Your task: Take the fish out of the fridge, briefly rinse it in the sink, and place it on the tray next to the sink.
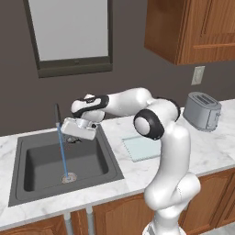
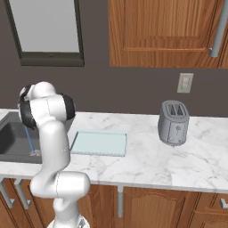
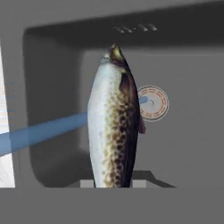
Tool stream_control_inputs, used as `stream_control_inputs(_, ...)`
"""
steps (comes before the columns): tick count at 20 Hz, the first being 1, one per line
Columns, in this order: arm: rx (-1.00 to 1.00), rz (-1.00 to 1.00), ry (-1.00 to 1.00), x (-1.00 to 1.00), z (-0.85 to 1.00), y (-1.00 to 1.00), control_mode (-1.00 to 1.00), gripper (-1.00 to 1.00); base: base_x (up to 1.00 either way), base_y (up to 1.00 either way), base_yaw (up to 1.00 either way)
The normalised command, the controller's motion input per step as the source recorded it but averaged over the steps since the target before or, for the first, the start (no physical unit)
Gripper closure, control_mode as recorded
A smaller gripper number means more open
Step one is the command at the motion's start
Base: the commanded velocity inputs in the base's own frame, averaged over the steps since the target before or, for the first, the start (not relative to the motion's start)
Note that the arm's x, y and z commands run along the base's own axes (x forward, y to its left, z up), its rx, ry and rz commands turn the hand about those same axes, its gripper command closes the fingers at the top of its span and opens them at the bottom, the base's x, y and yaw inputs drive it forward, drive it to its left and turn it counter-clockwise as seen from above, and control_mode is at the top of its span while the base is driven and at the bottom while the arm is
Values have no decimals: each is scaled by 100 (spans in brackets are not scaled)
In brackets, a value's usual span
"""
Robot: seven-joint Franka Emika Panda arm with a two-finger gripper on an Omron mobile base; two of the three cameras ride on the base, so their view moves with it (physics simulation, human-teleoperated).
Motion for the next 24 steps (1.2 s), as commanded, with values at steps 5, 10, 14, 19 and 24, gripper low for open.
stream_control_inputs(5, 0, -45, -4, -100, 47, -56, -100, 100, 0, 0, 0)
stream_control_inputs(10, -7, -42, -1, -100, 50, -61, -100, 100, 0, 0, 0)
stream_control_inputs(14, -20, -35, 0, -91, 58, -62, -100, 100, 0, 0, 0)
stream_control_inputs(19, -29, -39, 12, -38, 56, -52, -100, 100, 0, 0, 0)
stream_control_inputs(24, -9, -52, 24, -29, 34, -58, -100, 100, 0, 0, 0)
